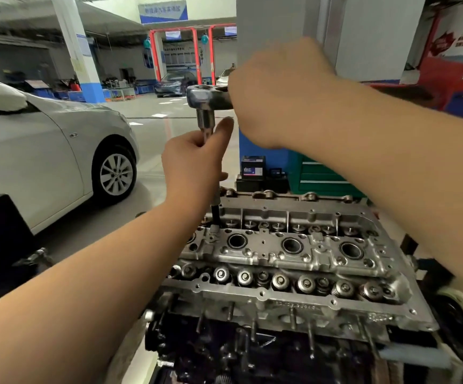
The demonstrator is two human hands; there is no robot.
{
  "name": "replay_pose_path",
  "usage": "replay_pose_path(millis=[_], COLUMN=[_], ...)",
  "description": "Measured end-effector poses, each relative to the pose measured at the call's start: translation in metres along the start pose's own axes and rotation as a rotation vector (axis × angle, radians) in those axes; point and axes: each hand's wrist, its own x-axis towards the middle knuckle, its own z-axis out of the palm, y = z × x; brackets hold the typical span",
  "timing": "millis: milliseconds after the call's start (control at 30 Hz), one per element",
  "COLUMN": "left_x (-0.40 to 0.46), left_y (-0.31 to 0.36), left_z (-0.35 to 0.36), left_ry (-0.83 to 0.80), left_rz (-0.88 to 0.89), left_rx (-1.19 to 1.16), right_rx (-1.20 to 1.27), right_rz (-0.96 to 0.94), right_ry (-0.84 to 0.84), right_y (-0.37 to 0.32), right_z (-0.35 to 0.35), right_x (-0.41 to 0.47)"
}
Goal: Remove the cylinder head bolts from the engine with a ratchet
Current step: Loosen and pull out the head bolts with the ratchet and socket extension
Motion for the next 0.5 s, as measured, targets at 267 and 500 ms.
replay_pose_path(millis=[267,500], left_x=[-0.012,-0.003], left_y=[0.005,-0.001], left_z=[0.018,0.004], left_ry=[0.027,-0.252], left_rz=[-0.170,-0.223], left_rx=[-0.064,-0.207], right_rx=[0.525,0.064], right_rz=[-0.016,0.006], right_ry=[-0.184,-0.085], right_y=[-0.002,0.007], right_z=[0.015,-0.002], right_x=[0.023,0.005])
